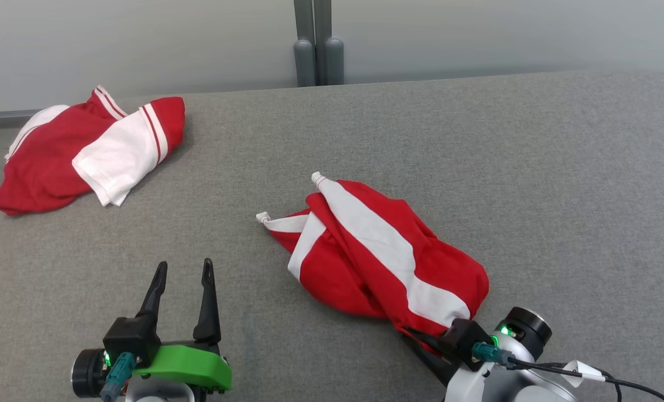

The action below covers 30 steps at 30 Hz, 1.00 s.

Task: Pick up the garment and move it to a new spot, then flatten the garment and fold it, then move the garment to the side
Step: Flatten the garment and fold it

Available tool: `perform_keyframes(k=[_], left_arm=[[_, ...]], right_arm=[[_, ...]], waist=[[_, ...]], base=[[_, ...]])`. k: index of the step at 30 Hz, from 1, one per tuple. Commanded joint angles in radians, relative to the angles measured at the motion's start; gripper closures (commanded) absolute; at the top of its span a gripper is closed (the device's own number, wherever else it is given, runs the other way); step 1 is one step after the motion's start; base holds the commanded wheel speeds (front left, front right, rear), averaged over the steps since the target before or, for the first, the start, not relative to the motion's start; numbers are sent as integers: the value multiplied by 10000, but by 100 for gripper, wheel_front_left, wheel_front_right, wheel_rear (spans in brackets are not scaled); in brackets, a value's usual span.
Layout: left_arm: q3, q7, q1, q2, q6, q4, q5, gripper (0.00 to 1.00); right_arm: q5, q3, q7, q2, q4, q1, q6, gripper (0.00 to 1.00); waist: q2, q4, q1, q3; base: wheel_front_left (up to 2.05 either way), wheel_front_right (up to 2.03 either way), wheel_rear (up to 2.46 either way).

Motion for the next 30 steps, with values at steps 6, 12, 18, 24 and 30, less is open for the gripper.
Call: perform_keyframes(k=[6, 12, 18, 24, 30], left_arm=[[-29, -9, 155, 20, -52, 65, 130, 0], [-84, -9, 263, 20, -48, 133, 117, 0], [-70, -9, 435, 20, -29, 128, 104, 0], [-163, -9, 523, 22, -58, 131, 89, 0], [-218, -9, 398, 22, 0, 74, -2, 0]], right_arm=[[108, -84, -220, 49, 686, 223, -6, 100], [-182, -921, -767, 488, 1346, 358, -6, 0], [-1, -1710, -1228, 866, 1161, 718, -6, 0], [-64, -2371, -1267, 884, 1, 742, -6, 0], [-221, -2766, -386, 869, -822, 29, -8, 0]], waist=[[-1, -88, 0, -78], [-1, -75, 0, -240], [-1, -79, 0, -450], [-1, 92, 0, -600], [-1, 589, 0, -451]], base=[[0, 0, 0], [0, 0, 0], [0, 0, 0], [0, 0, 0], [0, 0, 0]])
